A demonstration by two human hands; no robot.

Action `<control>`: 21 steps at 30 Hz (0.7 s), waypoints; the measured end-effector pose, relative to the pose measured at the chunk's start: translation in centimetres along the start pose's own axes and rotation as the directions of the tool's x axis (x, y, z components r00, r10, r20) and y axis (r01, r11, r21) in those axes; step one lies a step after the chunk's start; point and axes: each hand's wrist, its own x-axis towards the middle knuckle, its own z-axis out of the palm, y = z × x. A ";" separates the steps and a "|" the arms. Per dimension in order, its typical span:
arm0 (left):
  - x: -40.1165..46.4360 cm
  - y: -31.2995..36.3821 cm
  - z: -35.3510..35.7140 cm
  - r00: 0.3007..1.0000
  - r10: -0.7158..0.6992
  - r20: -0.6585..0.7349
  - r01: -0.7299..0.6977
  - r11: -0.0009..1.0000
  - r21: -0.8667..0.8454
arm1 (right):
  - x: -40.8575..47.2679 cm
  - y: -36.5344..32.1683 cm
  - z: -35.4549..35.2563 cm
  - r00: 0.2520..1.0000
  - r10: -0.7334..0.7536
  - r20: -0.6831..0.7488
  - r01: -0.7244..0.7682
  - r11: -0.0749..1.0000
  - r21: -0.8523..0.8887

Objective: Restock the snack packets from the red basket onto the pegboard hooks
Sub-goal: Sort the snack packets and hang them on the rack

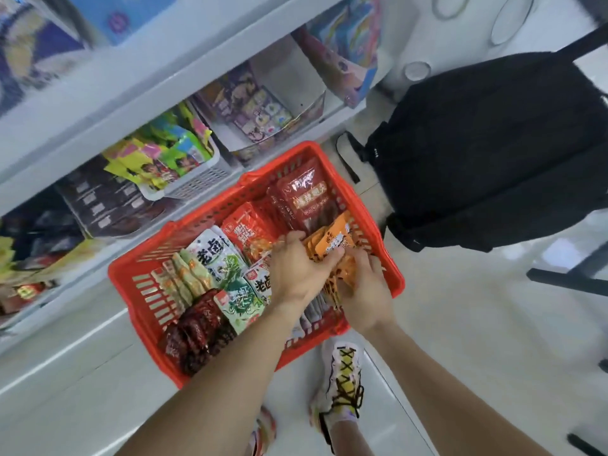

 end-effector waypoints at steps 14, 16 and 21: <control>-1.7 0.4 3.5 0.975 -0.219 0.028 0.207 0.865 -0.457 | 1.0 0.2 -1.1 0.988 0.139 0.064 -0.148 0.977 0.156; -2.0 1.0 4.4 0.958 -0.286 0.018 0.256 0.822 -0.510 | 1.0 0.2 -1.0 0.986 0.151 0.065 -0.160 0.972 0.170; -2.6 2.2 5.4 0.948 -0.318 -0.017 0.272 0.837 -0.474 | 1.0 0.4 -1.4 0.989 0.140 0.048 -0.146 0.980 0.137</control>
